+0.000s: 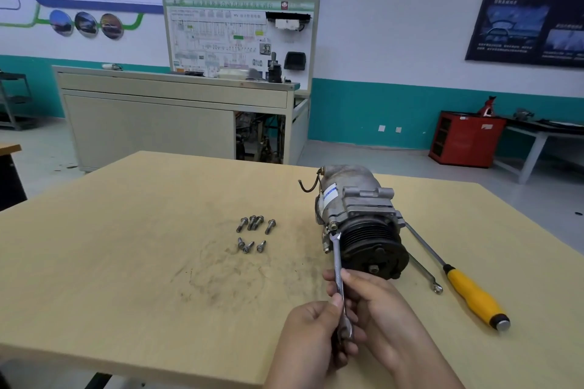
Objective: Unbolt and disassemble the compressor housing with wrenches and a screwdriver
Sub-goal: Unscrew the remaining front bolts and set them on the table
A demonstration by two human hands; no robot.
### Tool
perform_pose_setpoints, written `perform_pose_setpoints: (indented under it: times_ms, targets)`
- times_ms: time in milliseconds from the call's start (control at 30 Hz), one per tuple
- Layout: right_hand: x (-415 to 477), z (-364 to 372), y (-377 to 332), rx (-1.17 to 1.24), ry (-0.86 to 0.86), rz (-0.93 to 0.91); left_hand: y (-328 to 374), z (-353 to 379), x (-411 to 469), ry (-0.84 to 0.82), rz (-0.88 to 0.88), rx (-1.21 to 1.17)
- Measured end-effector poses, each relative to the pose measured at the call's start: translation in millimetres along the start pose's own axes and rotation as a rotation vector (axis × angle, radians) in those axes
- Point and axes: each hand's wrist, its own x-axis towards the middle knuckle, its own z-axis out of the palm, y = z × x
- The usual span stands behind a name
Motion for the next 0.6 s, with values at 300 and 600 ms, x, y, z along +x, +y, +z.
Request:
perform_pose_setpoints:
  times_ms: [300, 600]
  targets:
    - [-3.8, 3.5, -2.4, 0.004, -0.005, -0.063, 0.6, -2.4, 3.3, -0.014, 0.03, 0.064]
    - [-1.1, 4.3, 1.5, -0.037, 0.005, -0.075, -1.5, -6.5, 6.3, 0.009, 0.038, 0.054]
